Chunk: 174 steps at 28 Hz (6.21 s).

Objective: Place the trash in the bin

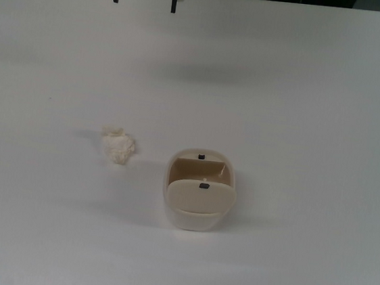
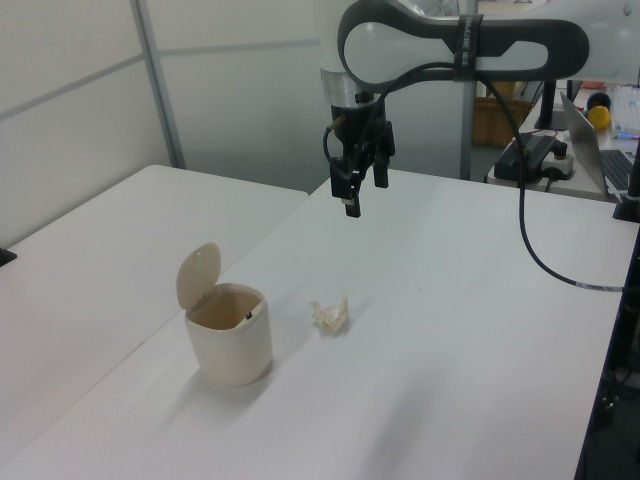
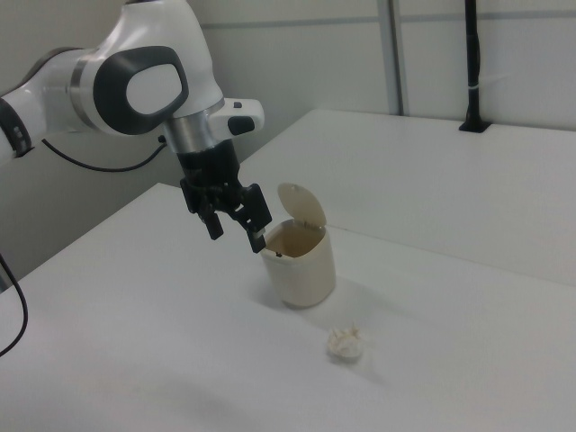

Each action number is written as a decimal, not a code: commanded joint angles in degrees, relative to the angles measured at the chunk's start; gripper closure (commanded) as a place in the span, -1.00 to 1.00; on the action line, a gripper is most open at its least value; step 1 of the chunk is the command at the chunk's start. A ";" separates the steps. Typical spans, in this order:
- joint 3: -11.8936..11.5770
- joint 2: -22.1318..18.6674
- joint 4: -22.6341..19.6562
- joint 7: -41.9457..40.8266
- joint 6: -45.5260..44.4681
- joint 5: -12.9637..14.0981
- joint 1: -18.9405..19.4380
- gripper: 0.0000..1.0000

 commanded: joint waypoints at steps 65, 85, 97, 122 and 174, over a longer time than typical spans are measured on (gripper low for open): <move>1.67 15.84 -2.55 -4.86 29.43 -6.81 -2.40 1.00; 7.74 18.91 0.27 -4.77 51.93 -2.32 -0.99 0.89; 7.30 19.01 -2.19 -4.60 47.55 -3.03 -0.11 -1.00; 5.01 6.09 1.06 -4.33 3.78 -1.89 -5.03 -1.00; 4.66 -1.47 -1.48 1.20 0.86 5.68 -10.31 -1.00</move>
